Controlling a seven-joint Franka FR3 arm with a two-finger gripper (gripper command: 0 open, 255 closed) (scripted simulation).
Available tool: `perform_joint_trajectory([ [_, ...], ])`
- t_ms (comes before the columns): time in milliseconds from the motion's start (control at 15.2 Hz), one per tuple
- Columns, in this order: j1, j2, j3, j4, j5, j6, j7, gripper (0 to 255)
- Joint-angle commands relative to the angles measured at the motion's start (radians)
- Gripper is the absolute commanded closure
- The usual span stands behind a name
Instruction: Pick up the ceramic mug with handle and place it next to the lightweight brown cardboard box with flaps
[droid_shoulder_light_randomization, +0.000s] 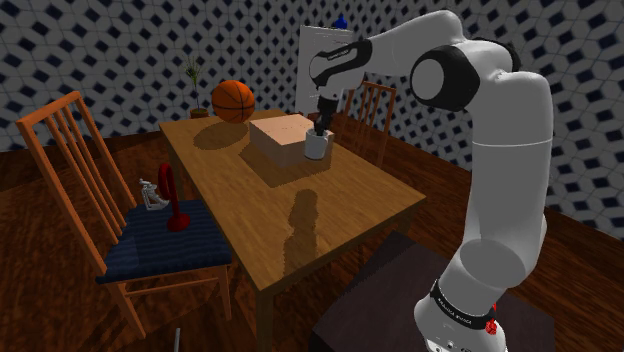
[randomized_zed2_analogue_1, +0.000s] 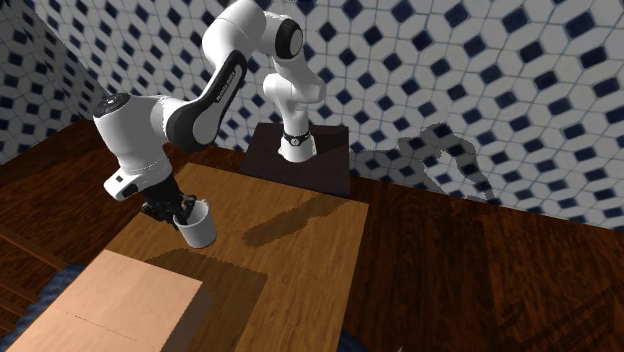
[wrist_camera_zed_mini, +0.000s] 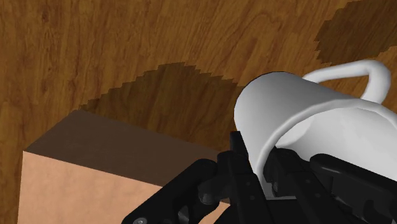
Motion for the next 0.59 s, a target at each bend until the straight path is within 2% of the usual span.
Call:
perform_joint_trajectory([
  [0, 0.001, 0.004, 0.002, -0.021, 0.003, 0.025, -0.004, 255],
  [528, -0.001, 0.042, 0.010, -0.075, 0.023, 0.115, -0.023, 255],
])
